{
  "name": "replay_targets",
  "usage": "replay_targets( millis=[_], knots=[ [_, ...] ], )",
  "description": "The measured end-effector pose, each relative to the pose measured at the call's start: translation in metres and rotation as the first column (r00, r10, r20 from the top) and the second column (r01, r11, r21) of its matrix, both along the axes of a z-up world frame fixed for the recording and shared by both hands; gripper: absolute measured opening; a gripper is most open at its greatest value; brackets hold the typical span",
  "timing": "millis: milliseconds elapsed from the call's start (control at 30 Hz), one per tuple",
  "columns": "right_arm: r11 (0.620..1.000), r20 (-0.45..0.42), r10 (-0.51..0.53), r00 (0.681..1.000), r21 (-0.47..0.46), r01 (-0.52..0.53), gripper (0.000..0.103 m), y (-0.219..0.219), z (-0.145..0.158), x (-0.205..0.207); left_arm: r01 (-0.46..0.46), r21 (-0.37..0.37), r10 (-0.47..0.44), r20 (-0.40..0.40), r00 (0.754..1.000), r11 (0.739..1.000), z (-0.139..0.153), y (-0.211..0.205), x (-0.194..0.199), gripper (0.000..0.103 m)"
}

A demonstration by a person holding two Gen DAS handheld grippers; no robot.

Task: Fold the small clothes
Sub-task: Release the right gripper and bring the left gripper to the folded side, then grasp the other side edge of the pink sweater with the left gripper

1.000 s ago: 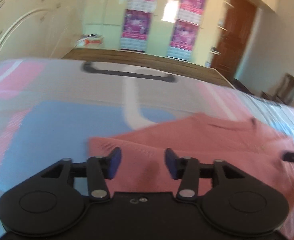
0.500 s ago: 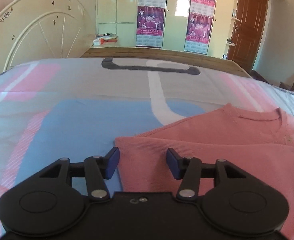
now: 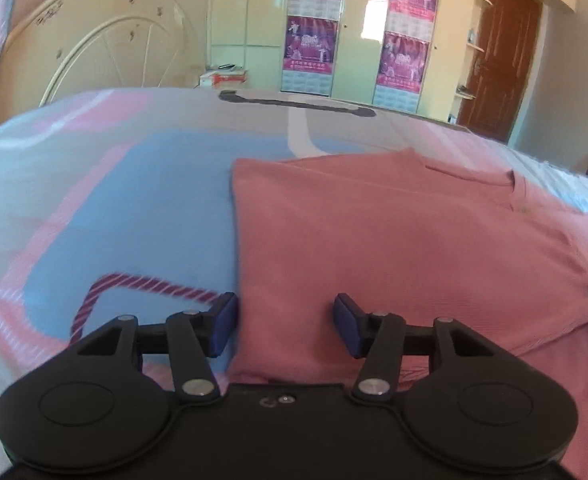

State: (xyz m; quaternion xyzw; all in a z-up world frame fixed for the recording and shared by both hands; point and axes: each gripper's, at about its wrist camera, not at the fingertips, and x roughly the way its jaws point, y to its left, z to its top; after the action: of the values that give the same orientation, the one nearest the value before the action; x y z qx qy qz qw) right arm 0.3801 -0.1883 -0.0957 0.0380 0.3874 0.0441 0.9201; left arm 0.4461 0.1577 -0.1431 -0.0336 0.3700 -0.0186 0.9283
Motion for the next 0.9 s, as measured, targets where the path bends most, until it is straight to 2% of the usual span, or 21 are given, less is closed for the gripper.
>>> replay_targets(
  millis=[33, 100, 167, 200, 267, 367, 433, 467, 500, 533, 567, 667, 900],
  knots=[
    [0.999, -0.008, -0.01, 1.0, 0.049, 0.011, 0.006, -0.01, 0.003, -0.002, -0.004, 0.006, 0.004, 0.006, 1.0, 1.0, 0.007, -0.004, -0.001, 0.048],
    [1.0, 0.019, -0.004, 1.0, 0.007, 0.004, 0.006, -0.006, 0.014, -0.006, 0.014, 0.01, -0.014, 0.047, 0.999, 1.0, 0.017, -0.013, -0.009, 0.051],
    [1.0, 0.072, 0.027, 0.997, -0.006, -0.027, 0.006, 0.001, 0.022, -0.012, 0.032, 0.046, -0.035, 0.062, 0.998, 0.998, 0.02, -0.029, -0.012, 0.056],
    [1.0, 0.062, 0.024, 0.998, -0.001, -0.024, 0.006, 0.002, 0.02, -0.011, 0.032, 0.062, -0.035, 0.054, 0.998, 0.998, 0.018, -0.034, -0.011, 0.058],
    [0.999, -0.025, -0.016, 1.0, -0.033, 0.016, 0.006, -0.003, 0.006, -0.001, -0.007, 0.085, 0.007, -0.001, 1.0, 0.996, 0.005, -0.036, -0.005, 0.058],
    [1.0, -0.022, -0.006, 1.0, -0.017, 0.006, 0.006, -0.008, 0.011, -0.003, -0.063, 0.057, 0.062, 0.009, 0.998, 0.996, 0.011, -0.032, -0.012, 0.053],
    [0.999, 0.036, -0.012, 0.999, -0.033, 0.013, 0.006, -0.011, 0.022, -0.011, -0.056, 0.081, 0.055, 0.016, 0.998, 0.995, 0.014, -0.034, -0.018, 0.054],
    [1.0, 0.057, -0.01, 0.998, -0.024, 0.012, 0.006, -0.014, 0.023, -0.014, -0.051, 0.1, 0.052, -0.01, 0.999, 0.994, 0.01, -0.035, -0.018, 0.055],
    [1.0, 0.041, -0.009, 0.999, -0.015, 0.01, 0.006, -0.016, 0.019, -0.014, -0.048, 0.114, 0.051, -0.028, 0.998, 0.992, 0.005, -0.037, -0.018, 0.055],
    [1.0, -0.02, -0.007, 1.0, -0.022, 0.006, 0.006, -0.018, 0.01, -0.007, -0.049, 0.124, 0.052, -0.019, 0.998, 0.991, 0.003, -0.038, -0.018, 0.056],
    [0.999, -0.027, 0.012, 1.0, -0.029, -0.013, 0.006, -0.018, 0.006, -0.006, -0.057, 0.128, 0.06, -0.02, 0.998, 0.99, 0.003, -0.039, -0.019, 0.056],
    [0.997, -0.031, 0.051, 0.998, -0.05, -0.052, 0.006, -0.017, 0.009, -0.003, -0.075, 0.146, 0.08, -0.025, 0.996, 0.986, 0.004, -0.044, -0.017, 0.057],
    [0.995, -0.01, 0.101, 0.995, -0.006, -0.101, 0.006, -0.029, 0.004, -0.011, -0.123, 0.187, 0.13, -0.025, 0.991, 0.975, 0.004, -0.054, -0.02, 0.058]
  ],
)
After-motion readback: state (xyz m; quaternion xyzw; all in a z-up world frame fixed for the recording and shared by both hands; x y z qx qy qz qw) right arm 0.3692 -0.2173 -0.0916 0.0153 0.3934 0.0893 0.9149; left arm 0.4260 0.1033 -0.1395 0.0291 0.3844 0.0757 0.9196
